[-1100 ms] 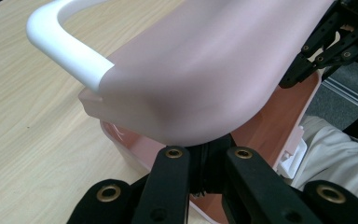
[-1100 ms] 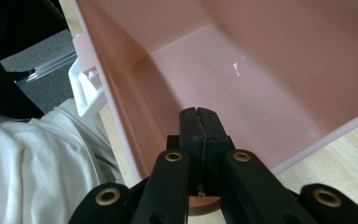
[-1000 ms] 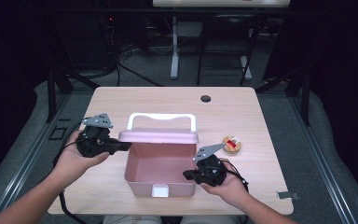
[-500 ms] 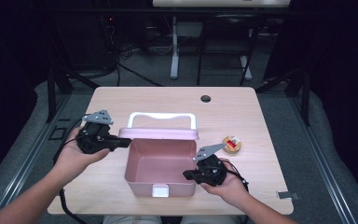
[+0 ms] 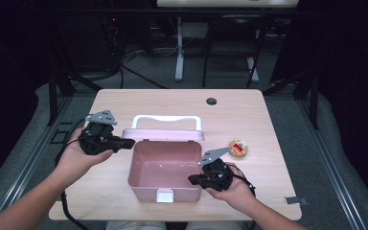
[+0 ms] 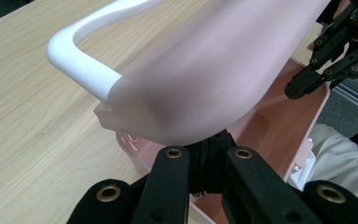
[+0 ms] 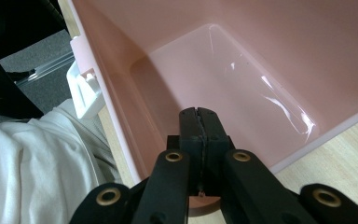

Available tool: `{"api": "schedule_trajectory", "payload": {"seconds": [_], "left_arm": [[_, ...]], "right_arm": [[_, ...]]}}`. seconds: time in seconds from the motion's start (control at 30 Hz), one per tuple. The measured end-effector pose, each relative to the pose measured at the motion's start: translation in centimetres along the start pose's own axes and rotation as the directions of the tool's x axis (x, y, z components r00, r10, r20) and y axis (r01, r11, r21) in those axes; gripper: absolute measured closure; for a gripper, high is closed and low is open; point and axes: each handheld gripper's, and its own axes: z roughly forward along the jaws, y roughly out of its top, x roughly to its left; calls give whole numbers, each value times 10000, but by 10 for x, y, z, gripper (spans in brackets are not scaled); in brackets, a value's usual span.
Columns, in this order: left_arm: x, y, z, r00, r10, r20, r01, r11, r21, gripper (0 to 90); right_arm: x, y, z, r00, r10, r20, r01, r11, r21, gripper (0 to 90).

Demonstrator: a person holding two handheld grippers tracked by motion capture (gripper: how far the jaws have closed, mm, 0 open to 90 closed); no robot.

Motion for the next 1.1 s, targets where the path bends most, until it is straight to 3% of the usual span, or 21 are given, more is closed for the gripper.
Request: {"api": "schedule_trajectory", "payload": {"seconds": [0.77,1.1], "left_arm": [[8,11,0,9999,-103,-134,102,9999,-34,898],[16,14,-2,9989,-277,-383,270,9995,-189,898]], "right_arm": [[0,0,0,10000,-10,-3,10,10000,13,900],[0,0,0,10000,-10,-6,10,10000,-9,900]]}}
